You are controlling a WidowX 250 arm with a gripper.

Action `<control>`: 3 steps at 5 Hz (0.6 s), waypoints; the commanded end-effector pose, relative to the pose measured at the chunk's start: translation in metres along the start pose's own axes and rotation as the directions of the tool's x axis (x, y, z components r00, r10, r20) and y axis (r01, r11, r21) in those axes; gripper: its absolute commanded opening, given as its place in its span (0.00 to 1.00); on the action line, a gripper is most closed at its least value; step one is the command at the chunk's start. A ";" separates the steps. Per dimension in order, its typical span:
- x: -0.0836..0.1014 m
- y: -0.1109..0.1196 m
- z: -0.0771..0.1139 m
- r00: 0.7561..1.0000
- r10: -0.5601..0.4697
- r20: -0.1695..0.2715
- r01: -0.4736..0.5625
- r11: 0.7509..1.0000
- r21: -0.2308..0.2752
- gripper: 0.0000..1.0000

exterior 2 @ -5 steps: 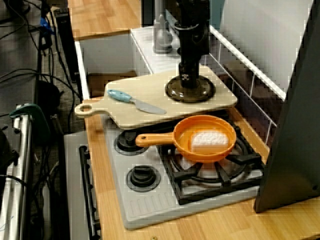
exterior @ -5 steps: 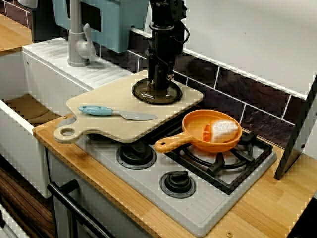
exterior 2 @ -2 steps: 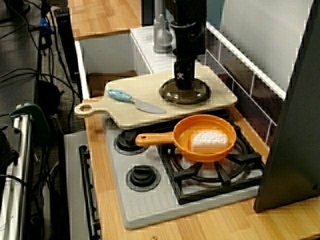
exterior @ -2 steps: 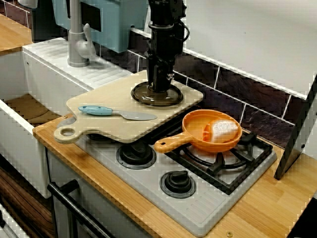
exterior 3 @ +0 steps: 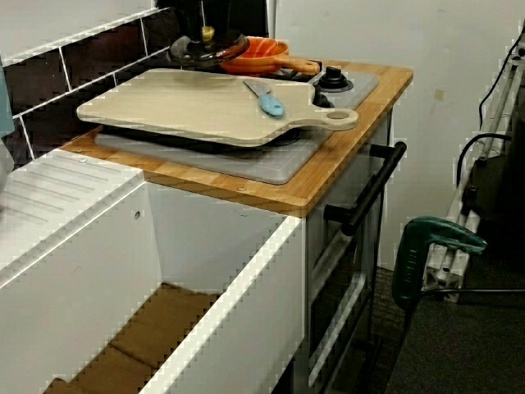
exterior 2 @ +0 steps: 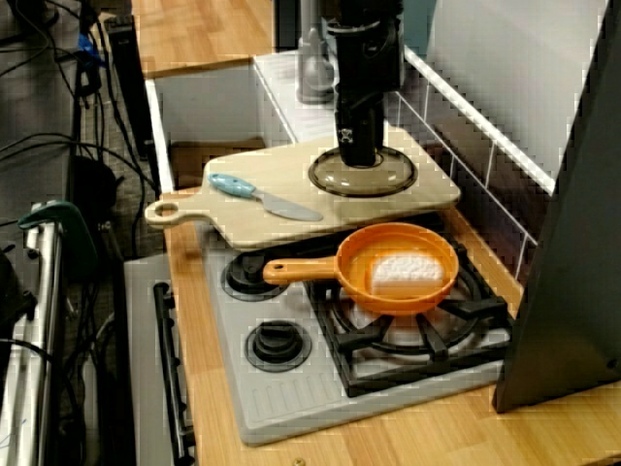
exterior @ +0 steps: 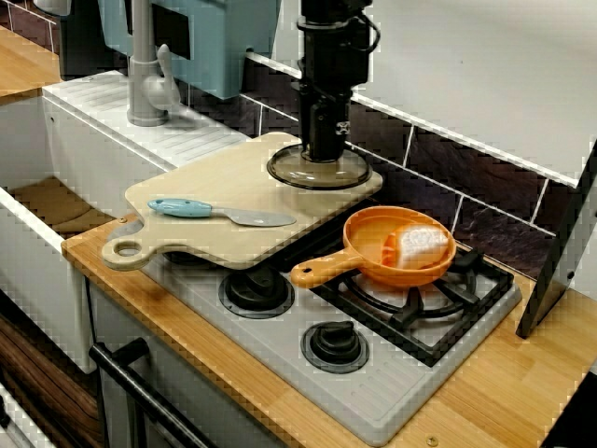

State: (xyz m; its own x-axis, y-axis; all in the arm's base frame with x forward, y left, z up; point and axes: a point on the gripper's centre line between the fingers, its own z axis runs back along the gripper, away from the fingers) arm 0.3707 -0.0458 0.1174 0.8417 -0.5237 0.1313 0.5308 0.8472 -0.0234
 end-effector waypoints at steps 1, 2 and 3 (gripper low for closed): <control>0.018 -0.058 0.035 0.987 -0.129 0.095 0.126 0.991 0.036 0.00; 0.021 -0.075 0.040 0.984 -0.144 0.108 0.142 0.990 0.026 0.00; 0.024 -0.090 0.038 0.981 -0.158 0.108 0.156 0.987 0.034 0.00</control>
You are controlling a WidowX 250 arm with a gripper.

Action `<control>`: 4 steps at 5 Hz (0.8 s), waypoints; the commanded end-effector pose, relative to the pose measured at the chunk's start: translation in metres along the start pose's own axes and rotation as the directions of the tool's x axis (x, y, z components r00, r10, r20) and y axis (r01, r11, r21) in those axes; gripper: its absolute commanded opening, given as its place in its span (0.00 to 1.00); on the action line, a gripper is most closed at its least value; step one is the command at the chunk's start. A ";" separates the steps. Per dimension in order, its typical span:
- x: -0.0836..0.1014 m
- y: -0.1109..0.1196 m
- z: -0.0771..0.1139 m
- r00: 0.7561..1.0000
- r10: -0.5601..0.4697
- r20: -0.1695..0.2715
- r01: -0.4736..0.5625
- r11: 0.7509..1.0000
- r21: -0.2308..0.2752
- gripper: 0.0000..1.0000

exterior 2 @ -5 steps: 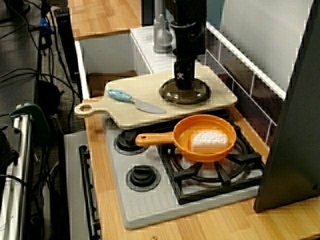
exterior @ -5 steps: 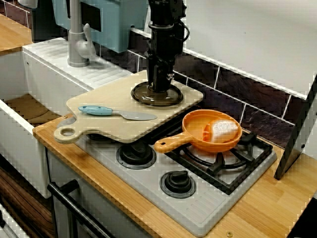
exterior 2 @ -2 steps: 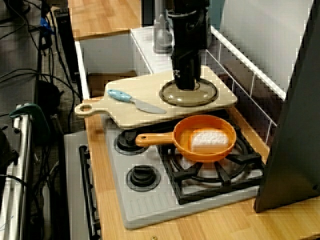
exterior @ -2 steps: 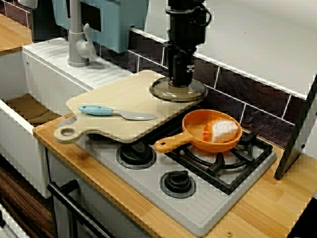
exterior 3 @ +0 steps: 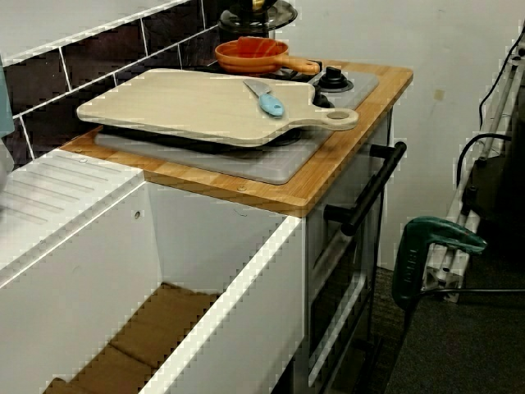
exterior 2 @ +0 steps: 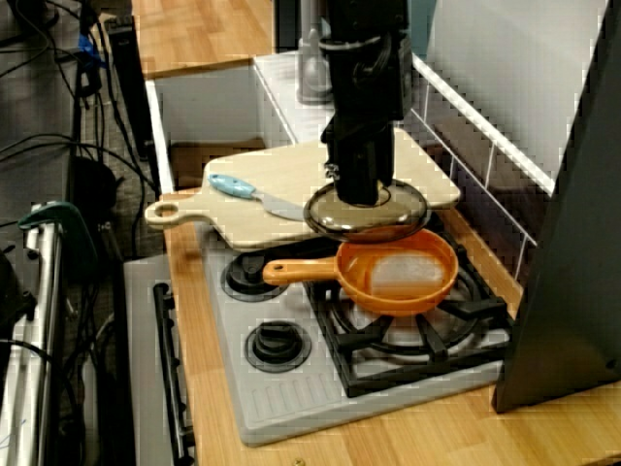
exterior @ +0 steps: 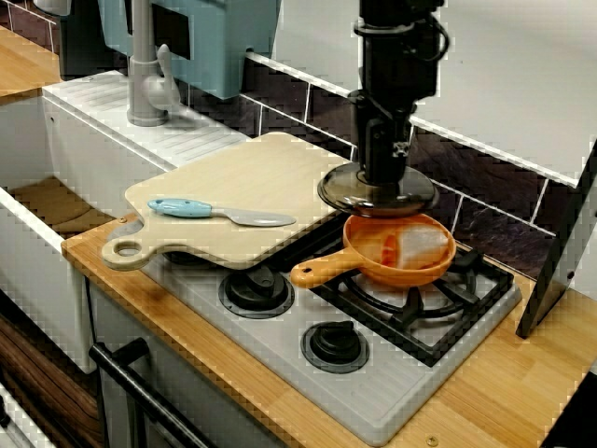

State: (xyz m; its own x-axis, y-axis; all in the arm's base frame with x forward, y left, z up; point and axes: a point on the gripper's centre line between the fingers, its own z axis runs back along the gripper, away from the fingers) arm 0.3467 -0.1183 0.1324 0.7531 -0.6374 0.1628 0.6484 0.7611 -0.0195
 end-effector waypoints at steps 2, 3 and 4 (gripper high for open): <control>0.013 -0.014 0.015 0.998 -0.002 0.055 -0.002 0.997 0.083 0.00; 0.017 -0.010 0.012 0.999 0.006 0.043 -0.010 0.995 0.102 0.00; 0.020 -0.006 0.009 0.999 0.016 0.038 -0.021 0.993 0.118 0.00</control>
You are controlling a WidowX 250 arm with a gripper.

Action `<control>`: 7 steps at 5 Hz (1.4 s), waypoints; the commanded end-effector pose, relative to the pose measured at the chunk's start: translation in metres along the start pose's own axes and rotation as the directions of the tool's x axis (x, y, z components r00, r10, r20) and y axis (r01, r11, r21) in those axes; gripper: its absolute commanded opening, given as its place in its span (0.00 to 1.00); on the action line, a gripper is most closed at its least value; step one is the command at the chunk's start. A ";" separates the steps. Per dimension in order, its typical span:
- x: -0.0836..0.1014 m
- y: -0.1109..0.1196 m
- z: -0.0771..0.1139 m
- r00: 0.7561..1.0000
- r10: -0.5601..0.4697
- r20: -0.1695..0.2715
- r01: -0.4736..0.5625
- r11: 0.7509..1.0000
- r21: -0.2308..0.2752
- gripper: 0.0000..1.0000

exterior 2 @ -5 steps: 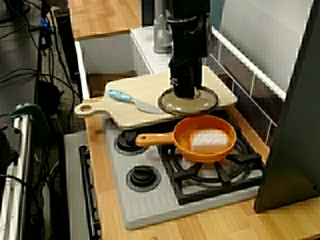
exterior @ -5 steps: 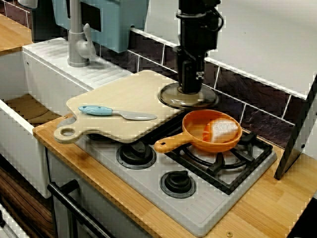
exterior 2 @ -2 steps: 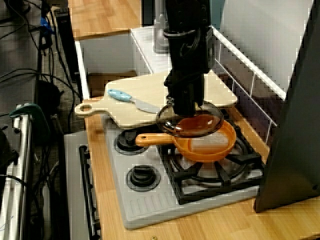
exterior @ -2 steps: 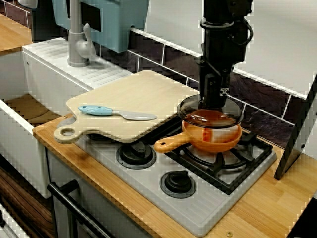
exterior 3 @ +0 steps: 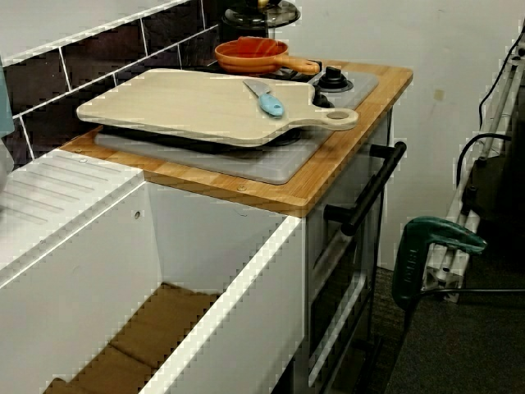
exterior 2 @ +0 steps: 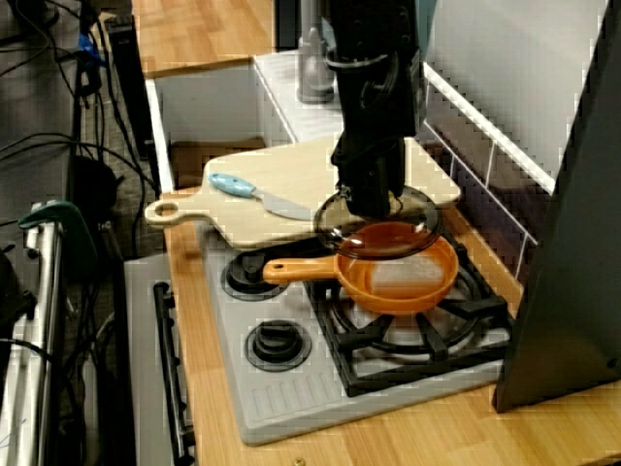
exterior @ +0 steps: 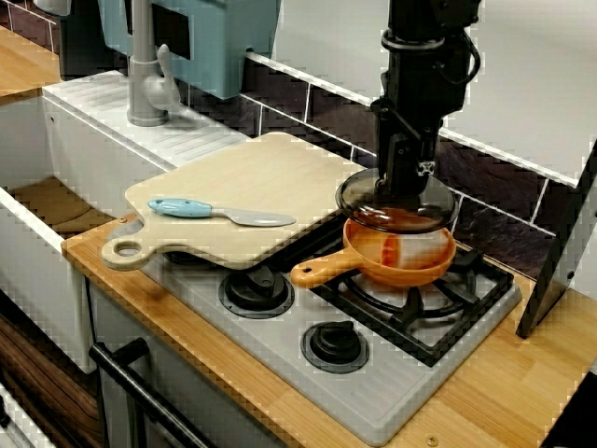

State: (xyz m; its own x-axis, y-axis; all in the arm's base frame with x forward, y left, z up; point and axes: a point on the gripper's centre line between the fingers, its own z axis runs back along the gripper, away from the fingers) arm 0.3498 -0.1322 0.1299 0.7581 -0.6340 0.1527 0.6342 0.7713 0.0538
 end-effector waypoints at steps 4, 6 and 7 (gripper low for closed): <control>0.011 0.010 -0.004 0.999 0.028 0.023 -0.029 0.998 0.055 0.00; 0.012 0.010 -0.008 0.999 0.040 0.026 -0.042 0.998 0.050 0.00; 0.013 0.009 -0.010 0.999 0.048 0.026 -0.049 0.998 0.048 0.00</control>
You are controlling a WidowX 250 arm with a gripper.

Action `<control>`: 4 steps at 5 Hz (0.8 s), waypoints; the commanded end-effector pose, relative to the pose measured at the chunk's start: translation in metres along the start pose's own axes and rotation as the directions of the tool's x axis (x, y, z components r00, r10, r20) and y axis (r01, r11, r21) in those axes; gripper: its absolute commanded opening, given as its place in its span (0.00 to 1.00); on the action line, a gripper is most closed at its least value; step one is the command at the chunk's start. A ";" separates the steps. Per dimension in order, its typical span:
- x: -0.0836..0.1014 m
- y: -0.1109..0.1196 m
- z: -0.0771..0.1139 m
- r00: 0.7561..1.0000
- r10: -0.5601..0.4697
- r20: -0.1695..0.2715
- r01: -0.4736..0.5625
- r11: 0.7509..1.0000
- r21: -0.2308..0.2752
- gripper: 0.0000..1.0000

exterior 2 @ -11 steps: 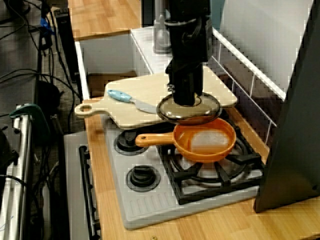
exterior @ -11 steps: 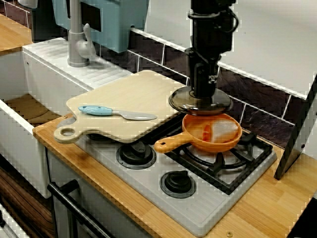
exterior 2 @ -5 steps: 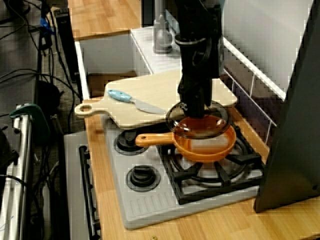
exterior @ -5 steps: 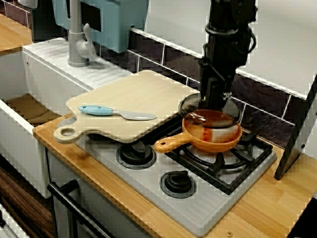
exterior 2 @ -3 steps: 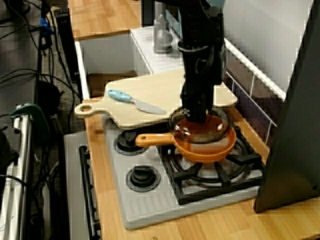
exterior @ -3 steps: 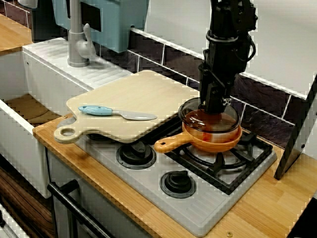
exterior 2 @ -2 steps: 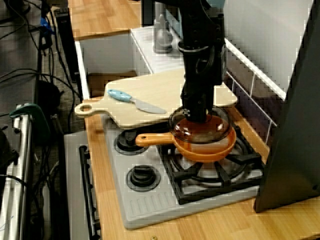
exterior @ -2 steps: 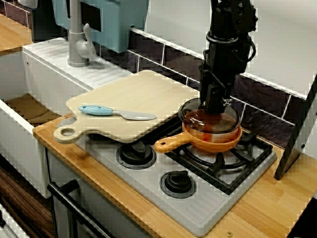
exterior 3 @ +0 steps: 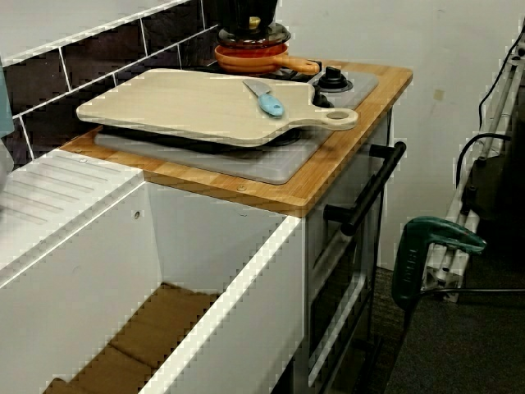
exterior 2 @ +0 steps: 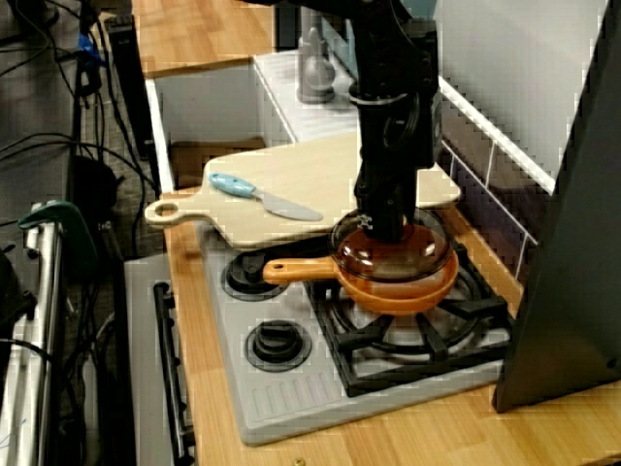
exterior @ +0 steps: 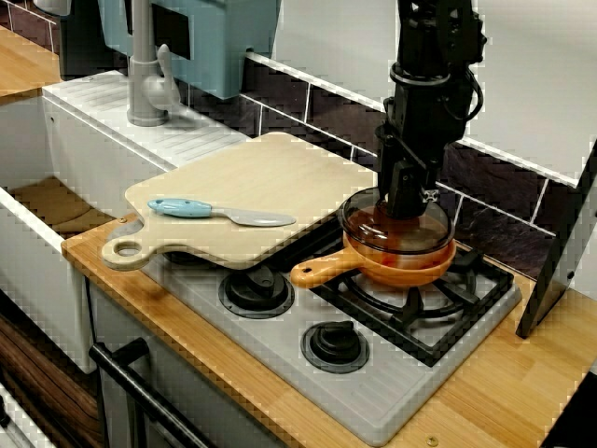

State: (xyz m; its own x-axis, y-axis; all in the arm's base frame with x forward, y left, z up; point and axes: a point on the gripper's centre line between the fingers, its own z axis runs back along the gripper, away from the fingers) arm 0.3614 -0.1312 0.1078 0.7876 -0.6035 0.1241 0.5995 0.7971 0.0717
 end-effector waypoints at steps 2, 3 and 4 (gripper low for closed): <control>0.008 0.000 0.012 0.999 0.024 0.047 -0.025 0.999 0.025 0.00; 0.007 0.002 0.011 0.999 0.033 0.042 -0.033 0.999 0.011 1.00; 0.001 0.005 0.011 0.998 0.048 0.049 -0.047 0.999 -0.020 1.00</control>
State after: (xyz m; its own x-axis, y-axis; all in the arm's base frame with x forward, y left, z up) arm 0.3612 -0.1305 0.1012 0.8126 -0.5705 0.1195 0.5723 0.8197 0.0213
